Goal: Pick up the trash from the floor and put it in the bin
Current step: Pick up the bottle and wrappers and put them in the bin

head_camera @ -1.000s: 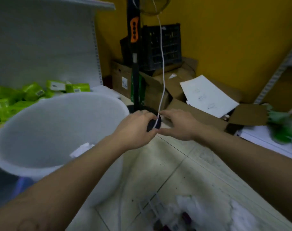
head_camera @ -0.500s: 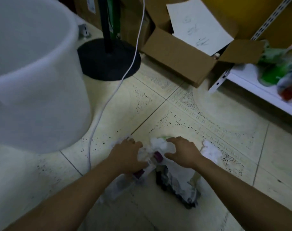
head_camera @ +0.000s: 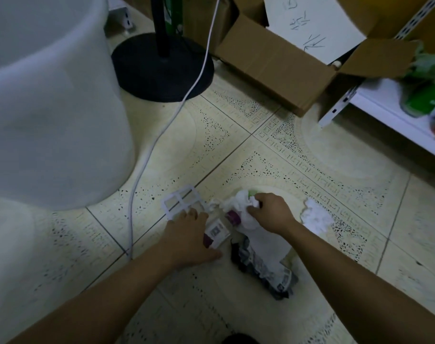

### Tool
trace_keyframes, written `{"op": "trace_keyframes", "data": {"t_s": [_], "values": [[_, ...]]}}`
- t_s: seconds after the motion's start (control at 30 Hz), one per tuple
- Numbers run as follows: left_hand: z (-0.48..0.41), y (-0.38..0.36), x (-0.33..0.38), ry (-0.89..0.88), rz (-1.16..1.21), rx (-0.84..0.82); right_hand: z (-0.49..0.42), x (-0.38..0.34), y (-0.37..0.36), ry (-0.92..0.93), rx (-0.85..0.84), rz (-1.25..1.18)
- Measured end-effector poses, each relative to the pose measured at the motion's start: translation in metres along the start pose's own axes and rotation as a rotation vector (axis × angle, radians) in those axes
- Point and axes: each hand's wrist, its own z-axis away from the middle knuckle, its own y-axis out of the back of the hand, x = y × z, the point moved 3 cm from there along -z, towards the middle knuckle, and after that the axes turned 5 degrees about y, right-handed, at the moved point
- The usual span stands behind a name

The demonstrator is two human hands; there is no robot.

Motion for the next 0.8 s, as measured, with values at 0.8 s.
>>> {"op": "trace_keyframes", "data": {"t_s": [0.8], "values": [[0.02, 0.108, 0.002, 0.076, 0.931, 0.155, 0.038, -0.046, 0.058, -0.058, -0.037, -0.78]]}}
